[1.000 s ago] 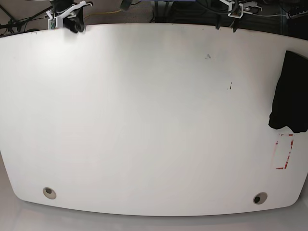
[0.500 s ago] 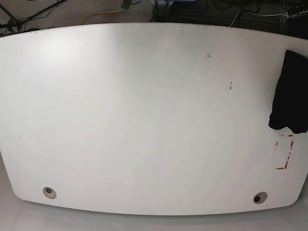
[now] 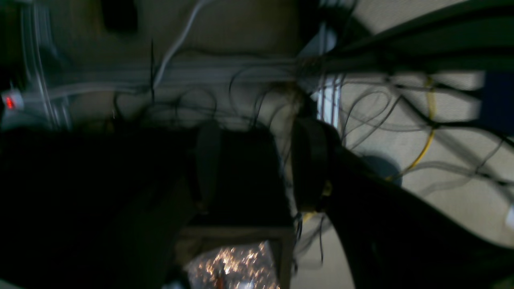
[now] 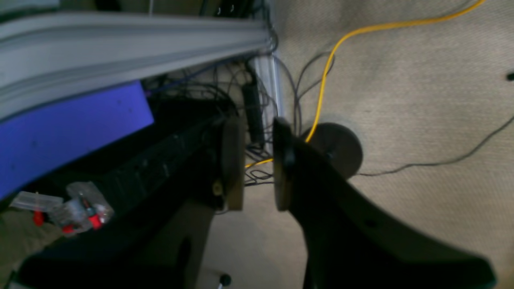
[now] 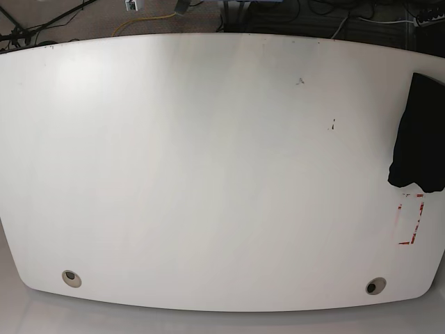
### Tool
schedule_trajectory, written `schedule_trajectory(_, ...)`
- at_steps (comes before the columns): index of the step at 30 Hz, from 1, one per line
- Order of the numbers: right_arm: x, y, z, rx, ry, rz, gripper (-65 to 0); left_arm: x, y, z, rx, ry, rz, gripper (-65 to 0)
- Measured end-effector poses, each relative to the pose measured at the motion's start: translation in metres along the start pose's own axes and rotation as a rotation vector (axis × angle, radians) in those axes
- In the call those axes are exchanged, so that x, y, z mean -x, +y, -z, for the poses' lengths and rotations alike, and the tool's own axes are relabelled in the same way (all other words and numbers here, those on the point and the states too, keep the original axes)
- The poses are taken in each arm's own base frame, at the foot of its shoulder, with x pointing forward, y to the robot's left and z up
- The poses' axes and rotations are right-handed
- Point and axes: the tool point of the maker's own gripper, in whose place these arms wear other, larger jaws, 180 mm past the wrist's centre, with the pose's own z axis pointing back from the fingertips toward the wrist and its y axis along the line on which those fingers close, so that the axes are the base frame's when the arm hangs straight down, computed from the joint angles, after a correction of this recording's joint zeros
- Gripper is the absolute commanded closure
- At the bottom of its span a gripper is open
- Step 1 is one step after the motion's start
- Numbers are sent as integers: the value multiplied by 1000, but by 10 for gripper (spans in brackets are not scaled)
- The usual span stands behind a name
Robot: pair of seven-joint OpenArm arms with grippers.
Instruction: Fold the T-shirt properly
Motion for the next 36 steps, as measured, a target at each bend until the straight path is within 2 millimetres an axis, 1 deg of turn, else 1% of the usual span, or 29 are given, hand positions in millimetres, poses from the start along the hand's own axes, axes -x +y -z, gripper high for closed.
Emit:
schedule_trajectory(3, -6, -4, 13, 31, 28, -21, -108, 8, 8, 24, -11, 128, -15, -258)
schedule_trajectory(5, -9, -5, 19, 49, 42, -34, -108, 4, 10, 34, -12, 152, -25, -258)
schedule_trajectory(8, -15, -7, 29, 73, 69, -58, -108, -12, 7, 50, -7, 150, -40, -258)
schedule_trajectory(10, -17, -13, 36, 117, 95, -76, -109, -10, -1, 56, 20, 194, -14, -258)
schedule_trajectory(12, -19, -15, 40, 139, 112, -90, -114, -2, -9, 57, 43, 265, -5, -258)
schedule_trajectory(14, -20, -16, 44, 152, 130, -107, -114, 4, -12, 59, 52, 353, -1, -258)
schedule_trajectory(17, -24, -17, 46, 160, 141, -134, -116, 1, -13, 63, 52, 406, 0, -258)
schedule_trajectory(20, -27, -16, 47, 162, 138, -147, -116, -13, -16, 71, 54, 376, -2, -258)
schedule_trajectory(22, -29, -16, 48, 161, 134, -148, -116, -16, -18, 73, 55, 373, -4, -258)
schedule_trajectory(26, -34, -15, 50, 161, 133, -150, -116, -10, -25, 71, 66, 393, -9, -258)
schedule_trajectory(29, -40, -14, 51, 160, 119, -153, -116, -9, -23, 70, 63, 394, -8, -258)
schedule_trajectory(36, -40, -14, 51, 159, 119, -153, -116, -11, -23, 71, 64, 390, -5, -258)
